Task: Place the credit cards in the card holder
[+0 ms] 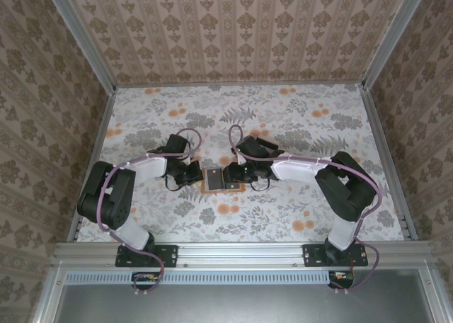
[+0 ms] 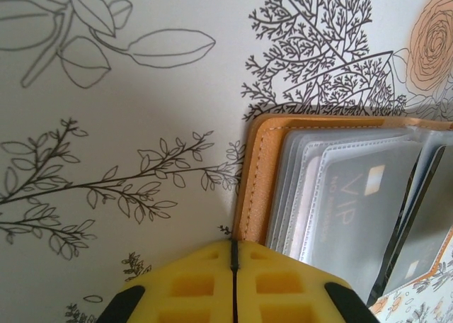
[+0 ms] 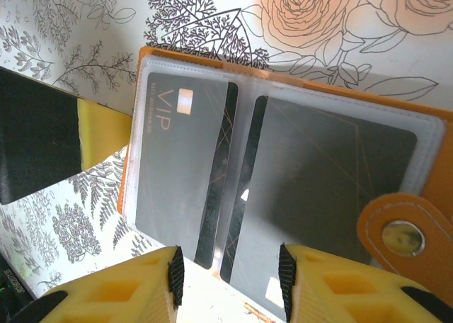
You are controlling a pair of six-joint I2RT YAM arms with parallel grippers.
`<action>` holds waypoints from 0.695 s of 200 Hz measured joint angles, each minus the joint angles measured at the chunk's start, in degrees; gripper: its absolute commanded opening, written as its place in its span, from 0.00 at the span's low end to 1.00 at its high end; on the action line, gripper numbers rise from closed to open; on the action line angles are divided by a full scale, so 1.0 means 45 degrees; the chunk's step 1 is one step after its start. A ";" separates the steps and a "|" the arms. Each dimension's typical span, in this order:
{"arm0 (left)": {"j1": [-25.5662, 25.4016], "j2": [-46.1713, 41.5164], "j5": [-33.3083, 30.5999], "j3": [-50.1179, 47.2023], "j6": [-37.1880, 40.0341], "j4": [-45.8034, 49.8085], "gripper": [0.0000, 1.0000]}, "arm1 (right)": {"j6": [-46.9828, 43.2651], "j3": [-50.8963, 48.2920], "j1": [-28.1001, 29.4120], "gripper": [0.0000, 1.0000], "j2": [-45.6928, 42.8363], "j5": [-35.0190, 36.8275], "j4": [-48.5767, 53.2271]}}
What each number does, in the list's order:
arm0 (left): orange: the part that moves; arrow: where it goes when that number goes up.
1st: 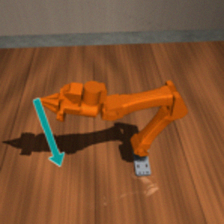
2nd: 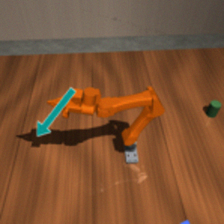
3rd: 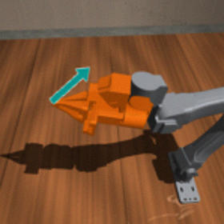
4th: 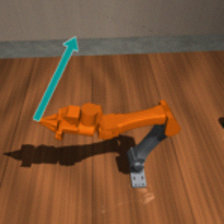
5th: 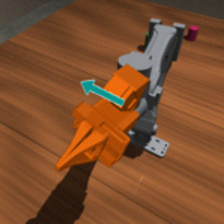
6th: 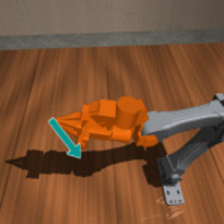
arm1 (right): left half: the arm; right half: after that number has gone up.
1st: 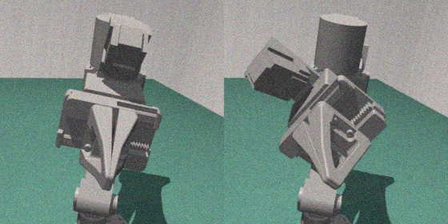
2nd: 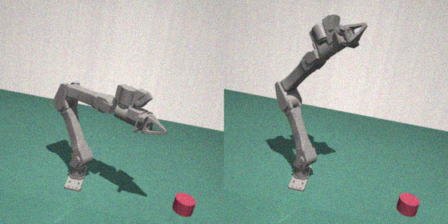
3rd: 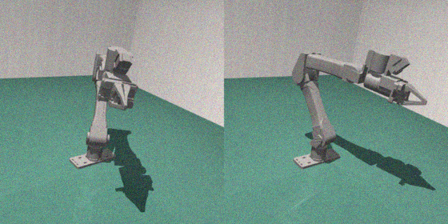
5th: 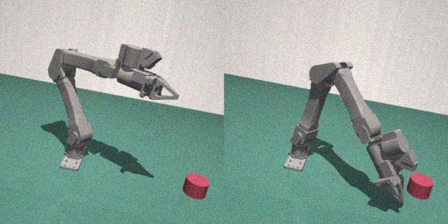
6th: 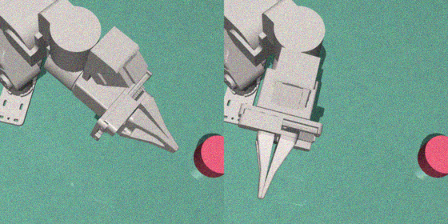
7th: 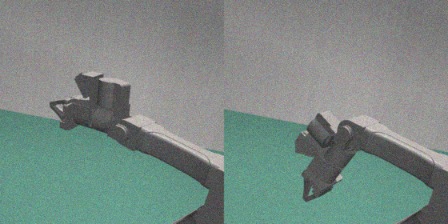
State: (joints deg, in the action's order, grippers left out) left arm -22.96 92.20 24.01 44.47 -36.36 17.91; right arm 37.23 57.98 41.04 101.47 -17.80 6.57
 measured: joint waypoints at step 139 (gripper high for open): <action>0.0214 -0.0403 0.0685 -0.0476 -0.0389 -0.0398 0.43 | -0.0515 -0.0743 0.0000 0.43 0.0214 0.0685 -0.0369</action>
State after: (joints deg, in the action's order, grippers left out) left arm -22.00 90.39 27.09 42.33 -38.11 16.12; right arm 34.92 54.63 41.04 102.43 -14.72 4.91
